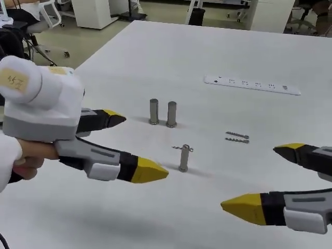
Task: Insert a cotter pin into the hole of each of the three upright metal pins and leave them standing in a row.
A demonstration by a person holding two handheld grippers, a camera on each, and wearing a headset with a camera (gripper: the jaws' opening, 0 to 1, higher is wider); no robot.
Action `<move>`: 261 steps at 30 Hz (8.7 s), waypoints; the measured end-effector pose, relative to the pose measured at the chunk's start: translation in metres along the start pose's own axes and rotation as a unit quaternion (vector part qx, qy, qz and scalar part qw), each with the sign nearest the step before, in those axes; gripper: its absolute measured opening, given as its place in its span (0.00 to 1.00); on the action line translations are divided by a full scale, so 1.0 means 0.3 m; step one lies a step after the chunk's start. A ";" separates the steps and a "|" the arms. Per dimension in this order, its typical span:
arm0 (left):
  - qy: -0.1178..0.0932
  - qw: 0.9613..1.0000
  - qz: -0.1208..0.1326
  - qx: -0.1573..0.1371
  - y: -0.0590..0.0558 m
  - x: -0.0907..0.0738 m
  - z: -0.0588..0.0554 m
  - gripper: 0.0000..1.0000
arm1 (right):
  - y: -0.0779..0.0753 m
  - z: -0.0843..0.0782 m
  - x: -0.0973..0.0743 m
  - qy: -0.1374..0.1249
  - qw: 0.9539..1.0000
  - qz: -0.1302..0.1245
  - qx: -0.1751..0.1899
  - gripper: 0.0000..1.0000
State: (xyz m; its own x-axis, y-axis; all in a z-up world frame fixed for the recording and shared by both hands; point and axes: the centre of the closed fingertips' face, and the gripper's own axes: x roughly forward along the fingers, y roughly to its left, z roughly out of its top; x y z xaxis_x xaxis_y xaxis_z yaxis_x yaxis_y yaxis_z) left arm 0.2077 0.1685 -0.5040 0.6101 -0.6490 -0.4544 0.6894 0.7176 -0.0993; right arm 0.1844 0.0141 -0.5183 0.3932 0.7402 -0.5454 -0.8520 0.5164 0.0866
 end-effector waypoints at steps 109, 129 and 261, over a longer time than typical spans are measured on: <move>0.020 0.980 0.198 0.004 0.410 0.196 0.011 0.09 | -0.080 -0.087 -0.060 0.013 0.998 -0.044 0.051 0.87; 0.001 0.978 0.207 -0.033 0.188 0.015 0.060 0.09 | -0.078 -0.034 -0.098 -0.022 0.998 -0.042 0.035 0.86; 0.034 0.999 -0.006 0.031 -0.356 0.204 -0.043 0.66 | 0.003 -0.101 -0.095 -0.009 0.999 0.012 0.042 0.87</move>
State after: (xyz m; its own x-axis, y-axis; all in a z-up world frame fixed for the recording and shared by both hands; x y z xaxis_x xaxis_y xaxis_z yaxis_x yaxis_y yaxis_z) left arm 0.1663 0.0553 -0.5324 0.5745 -0.6374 -0.5135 0.7209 0.6911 -0.0514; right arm 0.1619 -0.0195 -0.5281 0.3798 0.7595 -0.5281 -0.8296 0.5322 0.1689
